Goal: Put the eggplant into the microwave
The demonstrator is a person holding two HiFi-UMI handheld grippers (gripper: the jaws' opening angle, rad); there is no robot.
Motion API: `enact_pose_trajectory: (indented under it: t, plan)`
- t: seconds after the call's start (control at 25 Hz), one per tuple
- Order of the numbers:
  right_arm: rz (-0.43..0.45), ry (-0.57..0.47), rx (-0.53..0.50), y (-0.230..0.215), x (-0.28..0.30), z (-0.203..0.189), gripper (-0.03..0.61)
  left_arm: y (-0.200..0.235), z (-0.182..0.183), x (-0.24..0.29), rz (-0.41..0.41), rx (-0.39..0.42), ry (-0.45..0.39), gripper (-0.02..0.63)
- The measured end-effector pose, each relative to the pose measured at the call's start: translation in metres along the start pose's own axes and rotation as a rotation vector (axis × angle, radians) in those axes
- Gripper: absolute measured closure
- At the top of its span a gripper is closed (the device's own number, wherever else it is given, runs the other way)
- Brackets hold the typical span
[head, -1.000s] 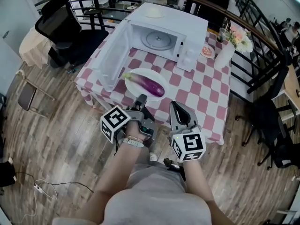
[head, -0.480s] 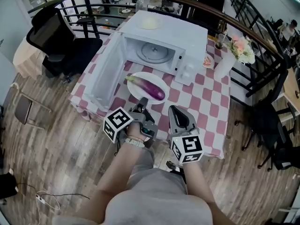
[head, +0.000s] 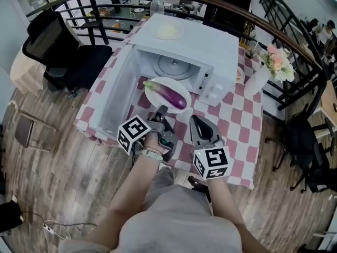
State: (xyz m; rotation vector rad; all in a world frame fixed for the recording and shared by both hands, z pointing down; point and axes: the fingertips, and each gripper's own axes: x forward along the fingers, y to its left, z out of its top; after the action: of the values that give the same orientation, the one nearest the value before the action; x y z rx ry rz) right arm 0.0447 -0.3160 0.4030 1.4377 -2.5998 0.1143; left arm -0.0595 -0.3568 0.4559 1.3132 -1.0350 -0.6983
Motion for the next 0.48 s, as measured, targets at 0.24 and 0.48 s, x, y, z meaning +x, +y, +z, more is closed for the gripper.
enact_pose_trajectory:
  t: [0.24,0.48]
  plan:
    - [-0.018,0.036,0.006,-0.016,0.027,-0.011,0.552,0.014,0.025,0.037,0.017,-0.008,0.015,0.595]
    - [-0.037,0.056,0.017,-0.028,0.061,-0.022,0.552,0.033,0.045,0.073,0.035,0.002,0.048,0.595]
